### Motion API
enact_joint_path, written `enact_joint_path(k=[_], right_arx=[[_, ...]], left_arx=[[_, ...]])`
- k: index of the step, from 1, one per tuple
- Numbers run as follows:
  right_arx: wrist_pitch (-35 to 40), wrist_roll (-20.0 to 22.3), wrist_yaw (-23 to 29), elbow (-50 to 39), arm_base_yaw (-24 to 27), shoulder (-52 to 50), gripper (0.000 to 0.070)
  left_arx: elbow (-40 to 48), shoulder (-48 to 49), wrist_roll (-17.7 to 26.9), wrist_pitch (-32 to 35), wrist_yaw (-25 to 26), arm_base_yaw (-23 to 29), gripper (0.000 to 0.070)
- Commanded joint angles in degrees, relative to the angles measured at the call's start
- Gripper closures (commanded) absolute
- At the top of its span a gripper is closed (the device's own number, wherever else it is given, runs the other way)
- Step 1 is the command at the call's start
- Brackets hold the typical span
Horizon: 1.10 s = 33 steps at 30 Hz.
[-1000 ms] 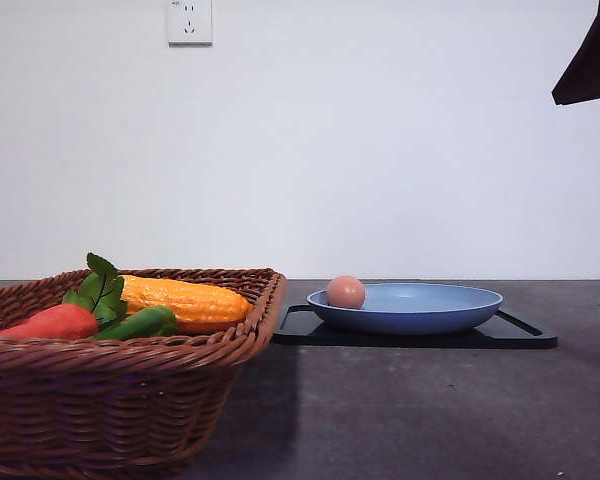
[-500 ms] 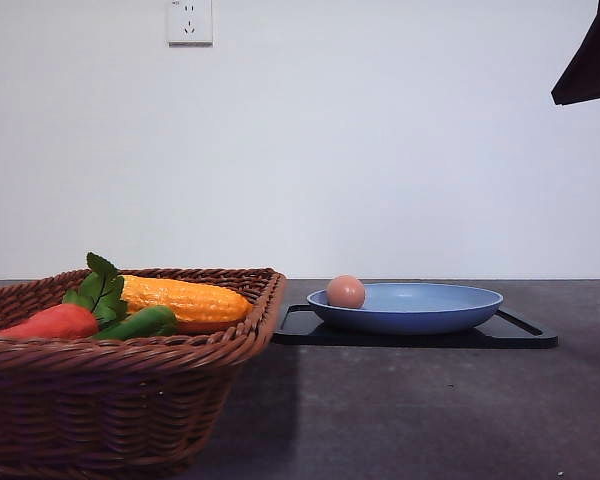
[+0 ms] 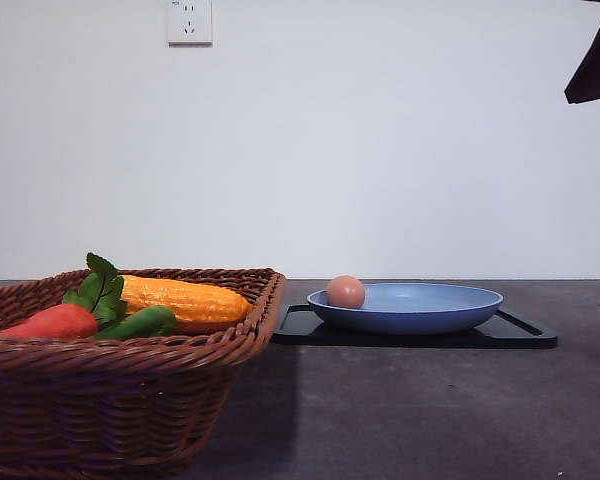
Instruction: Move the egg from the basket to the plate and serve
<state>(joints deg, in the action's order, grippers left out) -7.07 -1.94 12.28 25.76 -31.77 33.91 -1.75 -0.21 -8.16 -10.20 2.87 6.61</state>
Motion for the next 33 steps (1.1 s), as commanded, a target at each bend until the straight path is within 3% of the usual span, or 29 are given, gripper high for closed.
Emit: enact_joint_path(k=[1,3,5,9,11,22,29,33], right_arx=[[-1.58,2.5,-0.53,0.2,0.1,-1.64,0.07],[-2.74,5.47,-1.72,-0.74,1.69,-4.4,0.07],[-1.81,7.89,-6.94,-2.93,4.64,-7.12,0.07],[1.36,6.87,-20.84,-9.93,14.38,-14.06,0.07],[1.48,6.18,-23.18,-12.96,18.33,-17.73,0.07],[0.74,3.61,-23.16,-23.22,29.76,-31.8,0.07],[-1.3,3.21,-21.92,-25.29,31.67,-33.7,0.07],[-3.0,1.45,-18.64,-25.29,31.67,-33.7,0.07]], left_arx=[[1.58,0.04,-0.11,-0.24,-0.02,0.02,0.07],[1.58,0.04,-0.11,-0.25,-0.02,0.02,0.07],[1.58,0.04,-0.11,-0.24,-0.02,0.02,0.07],[1.58,0.04,-0.11,-0.24,0.0,0.02,0.07],[1.58,0.04,-0.11,-0.24,0.0,0.02,0.07],[1.58,0.04,-0.11,-0.24,0.0,0.02,0.07],[1.58,0.04,-0.11,-0.24,0.0,0.02,0.07],[1.58,0.04,-0.11,-0.24,0.0,0.02,0.07]])
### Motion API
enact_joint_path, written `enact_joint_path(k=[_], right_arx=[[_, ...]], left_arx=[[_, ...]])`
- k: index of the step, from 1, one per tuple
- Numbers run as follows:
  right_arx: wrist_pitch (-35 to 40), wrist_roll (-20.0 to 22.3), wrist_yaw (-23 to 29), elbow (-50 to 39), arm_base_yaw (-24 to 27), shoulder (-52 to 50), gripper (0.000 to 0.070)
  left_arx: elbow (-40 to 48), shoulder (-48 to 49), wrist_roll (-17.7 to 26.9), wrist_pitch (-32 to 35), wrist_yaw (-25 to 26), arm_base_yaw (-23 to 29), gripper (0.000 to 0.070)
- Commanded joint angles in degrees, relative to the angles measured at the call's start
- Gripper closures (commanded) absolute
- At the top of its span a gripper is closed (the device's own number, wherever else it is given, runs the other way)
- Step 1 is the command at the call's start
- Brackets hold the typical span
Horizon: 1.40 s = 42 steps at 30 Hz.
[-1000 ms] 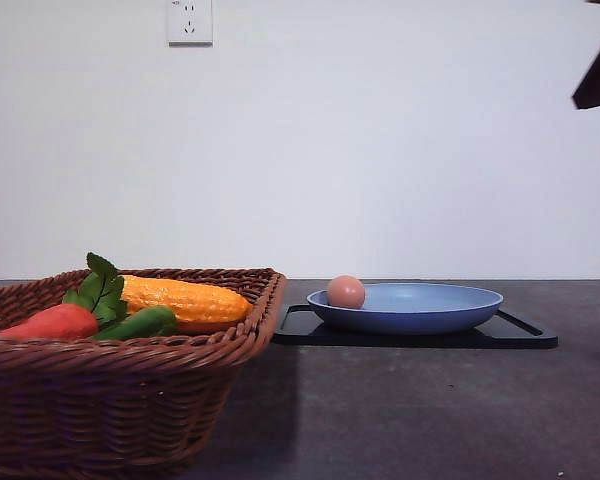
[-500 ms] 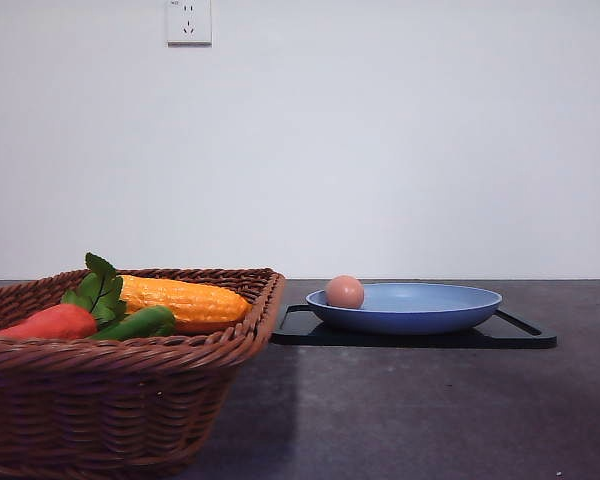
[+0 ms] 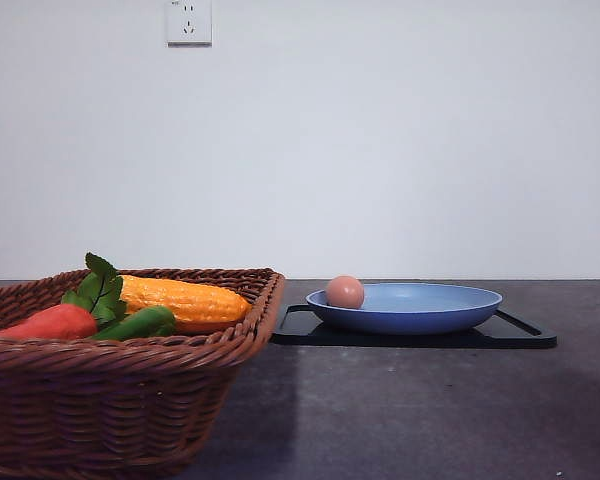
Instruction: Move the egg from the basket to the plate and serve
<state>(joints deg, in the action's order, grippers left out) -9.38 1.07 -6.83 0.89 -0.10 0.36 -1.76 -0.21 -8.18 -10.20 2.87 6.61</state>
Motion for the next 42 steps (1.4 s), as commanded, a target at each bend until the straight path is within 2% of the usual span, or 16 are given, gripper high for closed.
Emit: enact_joint_path(k=[1,42], right_arx=[[-0.72,-1.88,1.13,-0.42,0.0,-0.15,0.07],[0.48,-2.56,0.87,-0.42,-0.04,-0.15,0.07]], left_arx=[[1.6,0.04,-0.1,-0.24,0.0,0.02,0.07],[1.6,0.04,-0.1,-0.24,0.0,0.02,0.07]])
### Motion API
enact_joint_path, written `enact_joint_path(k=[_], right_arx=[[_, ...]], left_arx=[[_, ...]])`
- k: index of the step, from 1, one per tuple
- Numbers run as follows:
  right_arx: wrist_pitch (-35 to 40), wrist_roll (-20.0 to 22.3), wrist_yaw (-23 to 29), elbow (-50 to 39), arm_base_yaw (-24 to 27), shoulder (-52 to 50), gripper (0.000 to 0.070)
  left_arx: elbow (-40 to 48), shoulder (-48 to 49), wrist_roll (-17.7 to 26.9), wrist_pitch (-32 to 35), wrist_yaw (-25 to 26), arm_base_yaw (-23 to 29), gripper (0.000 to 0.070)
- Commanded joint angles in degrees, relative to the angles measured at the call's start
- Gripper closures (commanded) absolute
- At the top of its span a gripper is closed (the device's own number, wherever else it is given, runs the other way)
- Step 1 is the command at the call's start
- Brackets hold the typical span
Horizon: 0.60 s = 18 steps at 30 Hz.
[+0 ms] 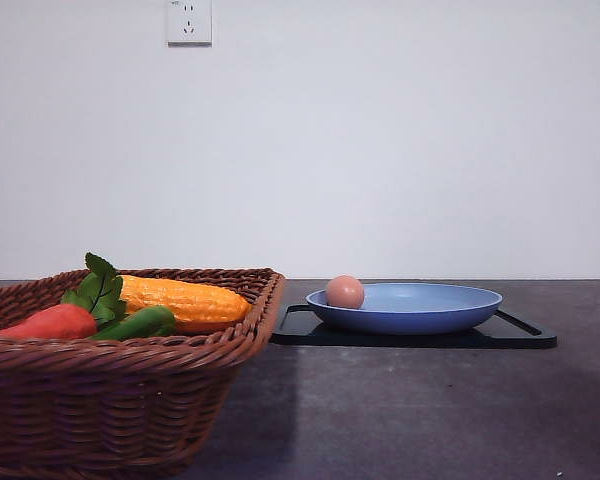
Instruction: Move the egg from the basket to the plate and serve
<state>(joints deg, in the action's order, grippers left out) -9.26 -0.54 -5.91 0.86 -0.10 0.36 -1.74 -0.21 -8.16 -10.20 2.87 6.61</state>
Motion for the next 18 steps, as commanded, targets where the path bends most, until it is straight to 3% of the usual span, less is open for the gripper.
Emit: enact_joint_path(k=[1,18], right_arx=[[0.35,-0.96,-0.04,-0.39,-0.04,-0.15,0.07],[0.35,-0.96,-0.04,-0.39,-0.04,-0.15,0.07]], left_arx=[[1.57,0.04,-0.11,-0.24,0.0,0.02,0.07],[1.57,0.04,-0.11,-0.24,0.0,0.02,0.07]])
